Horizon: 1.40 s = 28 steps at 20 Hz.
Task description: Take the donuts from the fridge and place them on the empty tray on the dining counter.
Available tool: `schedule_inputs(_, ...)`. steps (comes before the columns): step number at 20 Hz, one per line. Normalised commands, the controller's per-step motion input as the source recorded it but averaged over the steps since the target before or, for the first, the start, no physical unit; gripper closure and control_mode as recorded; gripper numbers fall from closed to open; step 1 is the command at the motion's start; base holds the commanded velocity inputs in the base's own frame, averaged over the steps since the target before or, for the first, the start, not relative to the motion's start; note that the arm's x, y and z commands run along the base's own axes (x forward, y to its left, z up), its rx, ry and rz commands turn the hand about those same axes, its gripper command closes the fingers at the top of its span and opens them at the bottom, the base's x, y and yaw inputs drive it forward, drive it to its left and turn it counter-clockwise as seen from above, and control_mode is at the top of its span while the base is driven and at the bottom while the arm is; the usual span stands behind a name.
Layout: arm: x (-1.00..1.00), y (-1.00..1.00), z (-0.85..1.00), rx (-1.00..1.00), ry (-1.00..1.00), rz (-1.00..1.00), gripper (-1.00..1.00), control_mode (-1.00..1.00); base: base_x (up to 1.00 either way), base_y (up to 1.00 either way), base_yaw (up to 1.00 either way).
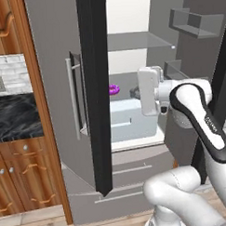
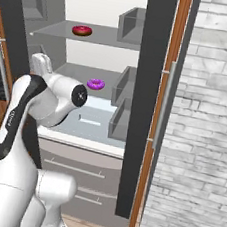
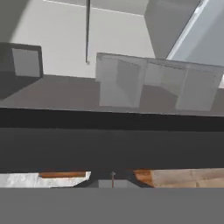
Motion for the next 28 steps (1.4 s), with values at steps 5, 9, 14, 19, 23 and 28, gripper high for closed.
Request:
schedule_inputs(5,0.62,0.00,0.00,0.10,0.14,0.00,1.00,-1.00,0.00,0.00,0.00)
schedule_inputs(9,0.61,0.11,0.00,0.07,0.12,0.00,1.00,-1.00,0.00,0.00,0.00)
schedule_inputs(14,0.50,0.15,0.00,0.13,0.13,0.05,1.00,-1.00,0.00,0.00,0.00)
schedule_inputs(19,0.72,0.01,-0.18,0.04,0.03,0.14,1.00,-1.00,0.00,0.00,0.00)
schedule_inputs(23,0.77,0.04,-0.23,0.00,0.00,0.16,1.00,-1.00,0.00,0.00,0.00)
schedule_inputs(28,0.60,0.23,-0.08,0.09,0.02,0.20,1.00,-1.00,0.00,0.00,0.00)
